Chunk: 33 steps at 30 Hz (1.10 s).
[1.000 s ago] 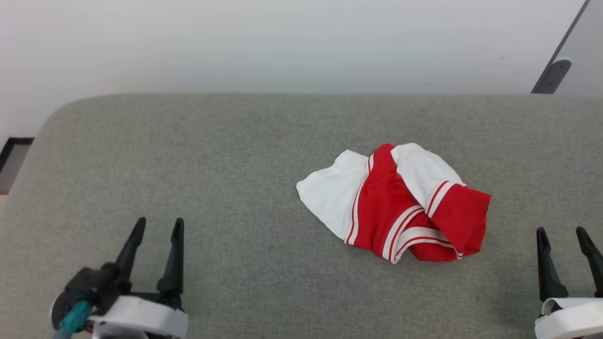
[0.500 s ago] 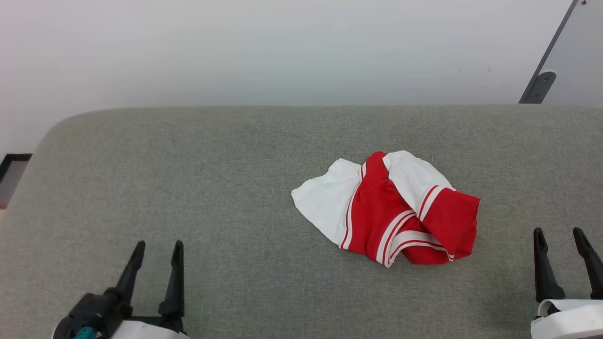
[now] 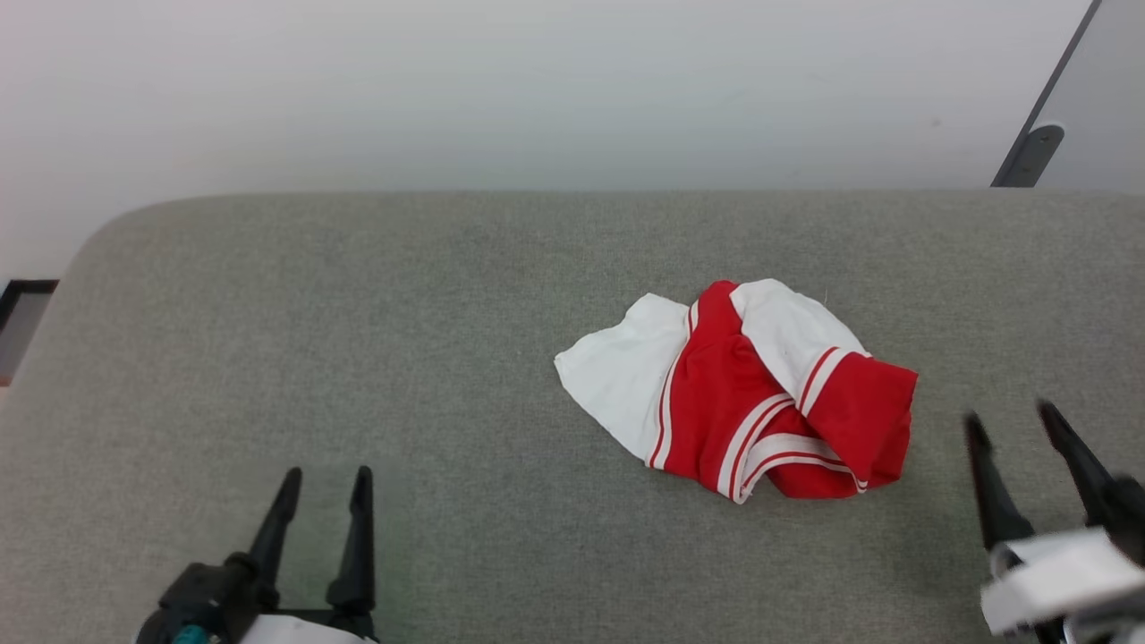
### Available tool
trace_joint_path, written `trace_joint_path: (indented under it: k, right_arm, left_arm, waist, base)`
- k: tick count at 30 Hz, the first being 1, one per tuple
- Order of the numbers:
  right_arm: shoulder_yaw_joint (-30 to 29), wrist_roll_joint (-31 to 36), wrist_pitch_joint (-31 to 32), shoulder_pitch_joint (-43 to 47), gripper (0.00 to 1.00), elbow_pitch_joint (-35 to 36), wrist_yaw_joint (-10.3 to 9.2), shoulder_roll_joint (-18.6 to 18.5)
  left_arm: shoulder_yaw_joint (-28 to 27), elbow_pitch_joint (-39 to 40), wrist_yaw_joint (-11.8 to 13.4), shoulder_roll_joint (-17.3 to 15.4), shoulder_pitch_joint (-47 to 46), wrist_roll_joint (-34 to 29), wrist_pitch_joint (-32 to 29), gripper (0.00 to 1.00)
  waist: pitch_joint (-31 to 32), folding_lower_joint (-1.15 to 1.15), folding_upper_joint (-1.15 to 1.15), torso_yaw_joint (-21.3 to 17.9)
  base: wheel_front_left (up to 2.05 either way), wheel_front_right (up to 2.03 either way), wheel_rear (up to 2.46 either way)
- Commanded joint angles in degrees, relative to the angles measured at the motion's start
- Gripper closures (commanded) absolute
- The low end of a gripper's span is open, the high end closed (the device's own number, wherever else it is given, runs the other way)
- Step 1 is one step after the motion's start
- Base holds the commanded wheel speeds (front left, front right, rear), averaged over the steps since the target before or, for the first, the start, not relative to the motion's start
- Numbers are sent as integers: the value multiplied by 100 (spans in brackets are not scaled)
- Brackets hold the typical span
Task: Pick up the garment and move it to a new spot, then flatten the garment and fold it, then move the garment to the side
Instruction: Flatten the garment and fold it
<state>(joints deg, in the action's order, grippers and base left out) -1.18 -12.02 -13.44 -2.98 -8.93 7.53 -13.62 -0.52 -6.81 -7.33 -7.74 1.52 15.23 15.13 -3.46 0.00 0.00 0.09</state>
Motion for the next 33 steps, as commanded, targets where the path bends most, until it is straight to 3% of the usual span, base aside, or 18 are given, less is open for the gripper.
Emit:
trace_joint_path:
  k: [1,6,7,12,17,26,33]
  right_arm:
    - [384,-69,288,-291,0,94,-8,-273]
    - [1526,-475,1523,-1062,0,407,-8,-1170]
    - [1526,-475,1523,-1062,0,407,-8,-1170]
    - [2670,-1463,3105,-2088,0,675,-8,-2116]
    - [3474,-2443,4492,-3120,0,666,-8,-2722]
    - [4550,-3282,6088,-4519,0,166,-8,-2992]
    - [5204,-3554,6327,-5052,0,46,-8,-3084]
  left_arm:
    - [51,-54,-20,59,33,48,1,0]
    - [154,-153,-21,206,-111,117,1,0]
    - [154,-153,-21,206,-111,117,1,0]
    - [321,-302,-21,338,-317,186,1,0]
    - [487,-454,-21,435,-526,281,2,0]
    - [668,-616,-18,483,-847,426,2,0]
    - [707,-636,-18,486,-986,562,2,0]
  waist:
    - [-70,0,0,25]
    - [-272,0,0,102]
    - [-272,0,0,102]
    - [-506,0,0,277]
    - [-754,0,0,471]
    - [-1239,0,0,752]
    - [-1474,0,0,810]
  base:
    - [0,0,0]
    - [0,0,0]
    - [0,0,0]
    - [0,0,0]
    - [0,0,0]
    - [0,0,0]
    - [0,0,0]
